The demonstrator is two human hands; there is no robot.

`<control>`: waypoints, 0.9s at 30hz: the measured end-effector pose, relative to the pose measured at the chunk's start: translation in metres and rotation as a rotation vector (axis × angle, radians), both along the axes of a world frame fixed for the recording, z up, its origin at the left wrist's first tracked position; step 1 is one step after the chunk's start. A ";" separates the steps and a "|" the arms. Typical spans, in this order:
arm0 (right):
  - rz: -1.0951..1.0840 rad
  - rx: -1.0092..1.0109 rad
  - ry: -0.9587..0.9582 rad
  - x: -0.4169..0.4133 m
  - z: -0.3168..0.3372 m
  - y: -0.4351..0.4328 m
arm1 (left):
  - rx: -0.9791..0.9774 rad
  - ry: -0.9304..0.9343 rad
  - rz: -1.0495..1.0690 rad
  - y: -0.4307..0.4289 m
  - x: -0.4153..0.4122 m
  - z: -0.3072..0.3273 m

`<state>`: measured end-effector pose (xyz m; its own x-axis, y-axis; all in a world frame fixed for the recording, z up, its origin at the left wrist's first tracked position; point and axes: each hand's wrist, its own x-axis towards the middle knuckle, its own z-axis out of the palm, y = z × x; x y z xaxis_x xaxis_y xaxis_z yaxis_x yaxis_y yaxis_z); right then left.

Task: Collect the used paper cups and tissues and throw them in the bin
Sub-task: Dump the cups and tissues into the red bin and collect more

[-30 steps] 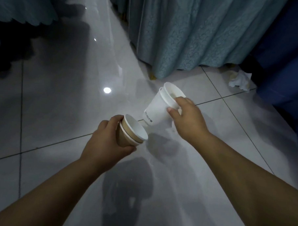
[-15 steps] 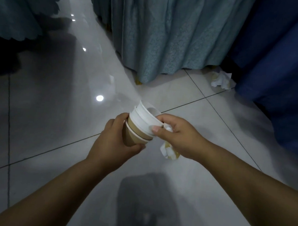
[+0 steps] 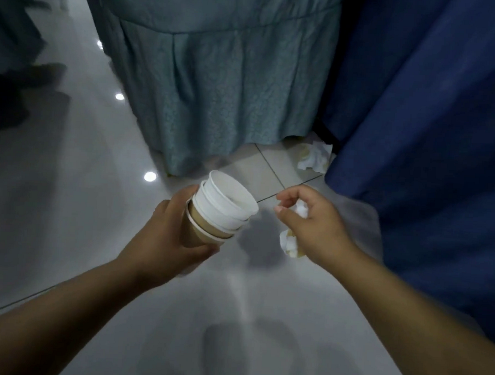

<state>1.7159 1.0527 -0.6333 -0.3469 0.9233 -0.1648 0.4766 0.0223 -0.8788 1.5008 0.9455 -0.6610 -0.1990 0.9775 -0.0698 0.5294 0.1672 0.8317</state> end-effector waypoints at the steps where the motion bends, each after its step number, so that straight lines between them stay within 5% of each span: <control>1: 0.016 -0.003 -0.034 0.005 0.002 0.008 | -0.005 0.003 -0.002 0.008 0.001 0.006; 11: 0.156 -0.046 -0.532 0.000 -0.004 0.060 | 0.018 0.075 -0.076 0.078 -0.037 0.045; 27: 0.310 0.164 -1.103 -0.054 0.035 0.129 | -0.064 -0.115 -0.247 0.132 -0.078 0.000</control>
<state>1.6617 1.1815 -0.5988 -0.3045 0.8622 -0.4049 0.9370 0.3475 0.0354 1.4228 1.0777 -0.6613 0.0576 0.9883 -0.1411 0.4633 0.0987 0.8807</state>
